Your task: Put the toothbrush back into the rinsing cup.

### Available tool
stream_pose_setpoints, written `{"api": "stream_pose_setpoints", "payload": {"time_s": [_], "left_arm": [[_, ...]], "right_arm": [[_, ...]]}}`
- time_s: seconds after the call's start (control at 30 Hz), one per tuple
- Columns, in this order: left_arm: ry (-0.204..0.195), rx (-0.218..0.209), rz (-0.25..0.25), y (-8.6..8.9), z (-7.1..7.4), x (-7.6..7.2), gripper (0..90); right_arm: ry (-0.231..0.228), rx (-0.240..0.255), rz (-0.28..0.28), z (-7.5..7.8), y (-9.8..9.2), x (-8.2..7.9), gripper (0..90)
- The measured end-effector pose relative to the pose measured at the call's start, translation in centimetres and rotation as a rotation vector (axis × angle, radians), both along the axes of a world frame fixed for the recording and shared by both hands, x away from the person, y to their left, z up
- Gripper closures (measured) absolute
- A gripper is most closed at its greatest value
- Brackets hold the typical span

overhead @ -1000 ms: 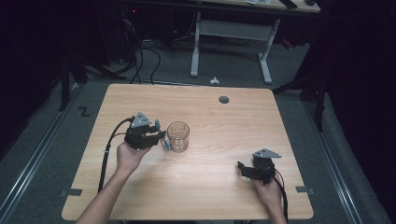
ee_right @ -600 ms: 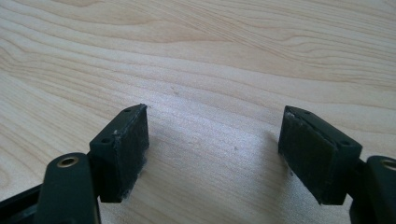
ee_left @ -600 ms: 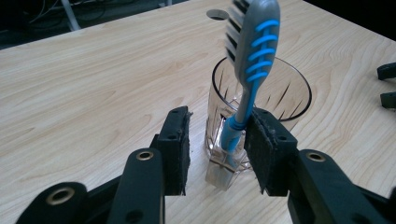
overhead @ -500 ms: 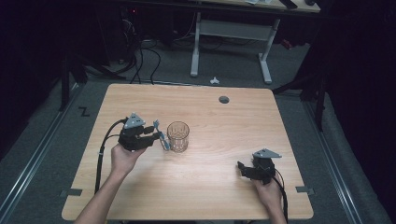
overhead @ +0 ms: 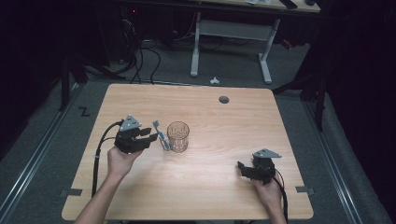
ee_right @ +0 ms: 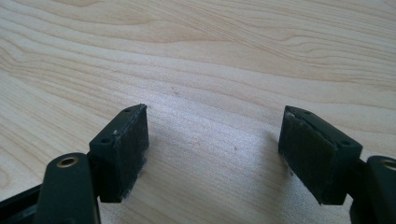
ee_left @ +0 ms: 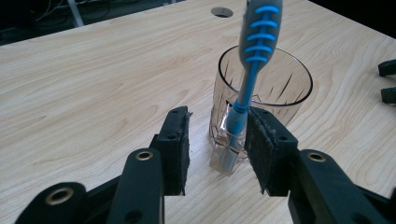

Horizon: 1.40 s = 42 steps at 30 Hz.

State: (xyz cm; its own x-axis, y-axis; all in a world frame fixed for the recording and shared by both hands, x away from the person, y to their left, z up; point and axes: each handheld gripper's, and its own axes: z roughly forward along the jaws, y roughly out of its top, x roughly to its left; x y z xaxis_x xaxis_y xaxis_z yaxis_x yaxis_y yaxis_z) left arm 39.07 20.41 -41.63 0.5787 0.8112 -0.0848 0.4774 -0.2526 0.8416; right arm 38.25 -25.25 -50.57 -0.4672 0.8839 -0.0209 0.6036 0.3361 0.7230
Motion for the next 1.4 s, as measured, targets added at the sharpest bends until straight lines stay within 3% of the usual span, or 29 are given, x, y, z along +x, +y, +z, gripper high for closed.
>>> {"api": "stream_pose_setpoints", "payload": {"time_s": [1.4], "left_arm": [[0.003, -0.084, 0.096, 3.7, -1.1, -2.2, 59.9]], "right_arm": [[0.0, 0.0, -0.001, 0.0, 0.0, 0.0, 24.5]]}}
